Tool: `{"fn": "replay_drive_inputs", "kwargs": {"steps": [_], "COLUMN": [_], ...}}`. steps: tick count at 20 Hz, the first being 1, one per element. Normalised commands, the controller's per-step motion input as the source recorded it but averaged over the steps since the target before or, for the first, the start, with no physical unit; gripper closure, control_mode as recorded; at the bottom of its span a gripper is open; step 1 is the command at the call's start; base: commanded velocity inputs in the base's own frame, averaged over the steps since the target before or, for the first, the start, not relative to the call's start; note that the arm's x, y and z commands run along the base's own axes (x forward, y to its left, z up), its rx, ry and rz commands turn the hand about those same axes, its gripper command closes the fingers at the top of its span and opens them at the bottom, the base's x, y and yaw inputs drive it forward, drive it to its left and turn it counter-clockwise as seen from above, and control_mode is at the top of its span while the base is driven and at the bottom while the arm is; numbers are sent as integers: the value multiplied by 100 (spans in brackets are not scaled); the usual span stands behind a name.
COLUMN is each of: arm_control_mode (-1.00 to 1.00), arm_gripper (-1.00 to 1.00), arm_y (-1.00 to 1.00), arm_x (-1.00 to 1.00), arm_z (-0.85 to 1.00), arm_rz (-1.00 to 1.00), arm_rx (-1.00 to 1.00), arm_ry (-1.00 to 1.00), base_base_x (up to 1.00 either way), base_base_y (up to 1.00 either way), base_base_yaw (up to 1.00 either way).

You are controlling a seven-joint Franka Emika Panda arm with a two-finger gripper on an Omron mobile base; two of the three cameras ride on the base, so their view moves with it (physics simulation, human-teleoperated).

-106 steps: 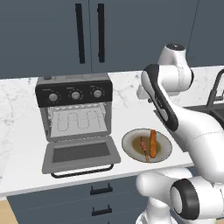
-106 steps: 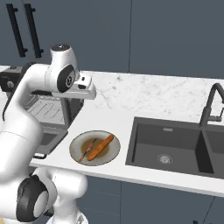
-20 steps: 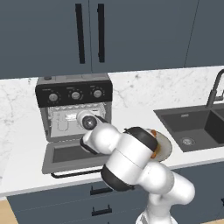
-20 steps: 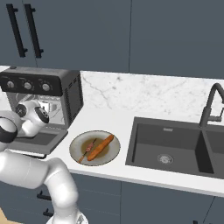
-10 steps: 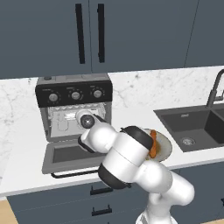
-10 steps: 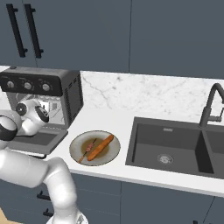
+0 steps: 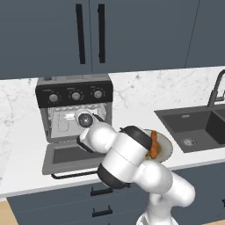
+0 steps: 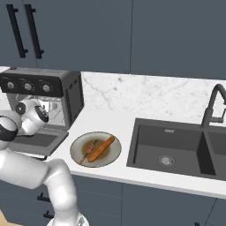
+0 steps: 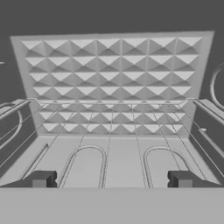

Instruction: Pick up the kebab skewer and baguette bread, and place them inside the toaster oven. Close the toaster oven door and start by setting the timer.

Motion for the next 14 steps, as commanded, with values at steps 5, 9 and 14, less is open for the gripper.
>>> {"fn": "replay_drive_inputs", "kwargs": {"steps": [5, 9, 14], "arm_control_mode": [-100, -100, -100], "arm_gripper": [-100, -100, -100], "arm_y": [0, 0, 0], "arm_x": [-32, -42, -44], "arm_z": [-65, -68, -66], "arm_rz": [0, 0, 0], "arm_rx": [3, 2, 1], "arm_ry": [2, 0, 1], "base_base_x": [0, 0, 0], "base_base_y": [0, 0, 0], "base_base_yaw": [0, 0, 0]}}
